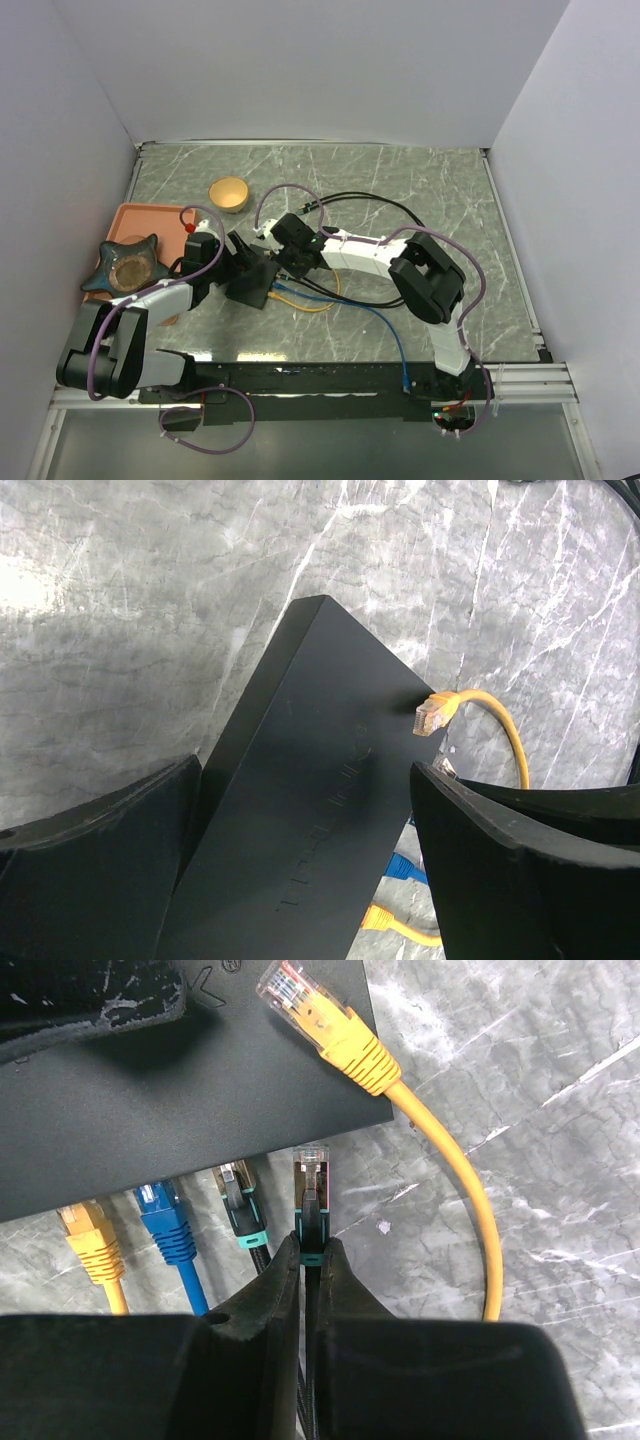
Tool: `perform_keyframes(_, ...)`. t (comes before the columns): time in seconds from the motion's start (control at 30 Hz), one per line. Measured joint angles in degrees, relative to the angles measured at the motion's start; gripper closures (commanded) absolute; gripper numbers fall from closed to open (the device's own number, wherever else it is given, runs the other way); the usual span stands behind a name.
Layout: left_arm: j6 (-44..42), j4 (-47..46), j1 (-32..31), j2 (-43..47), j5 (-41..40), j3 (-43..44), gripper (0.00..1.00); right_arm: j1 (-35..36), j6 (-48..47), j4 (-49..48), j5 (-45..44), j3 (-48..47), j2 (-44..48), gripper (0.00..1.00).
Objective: Insert the plug into the switch port
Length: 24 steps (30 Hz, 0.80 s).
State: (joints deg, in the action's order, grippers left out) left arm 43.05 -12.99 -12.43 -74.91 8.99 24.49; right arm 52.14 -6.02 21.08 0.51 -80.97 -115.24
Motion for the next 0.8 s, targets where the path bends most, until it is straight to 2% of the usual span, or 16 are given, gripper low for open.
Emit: perform_keyframes(0.8,-0.39,-0.13,-0.02,-0.09,0.15,0.0,0.09,0.22,-0.66,0.66,-0.02,-1.09,-2.05,1.0)
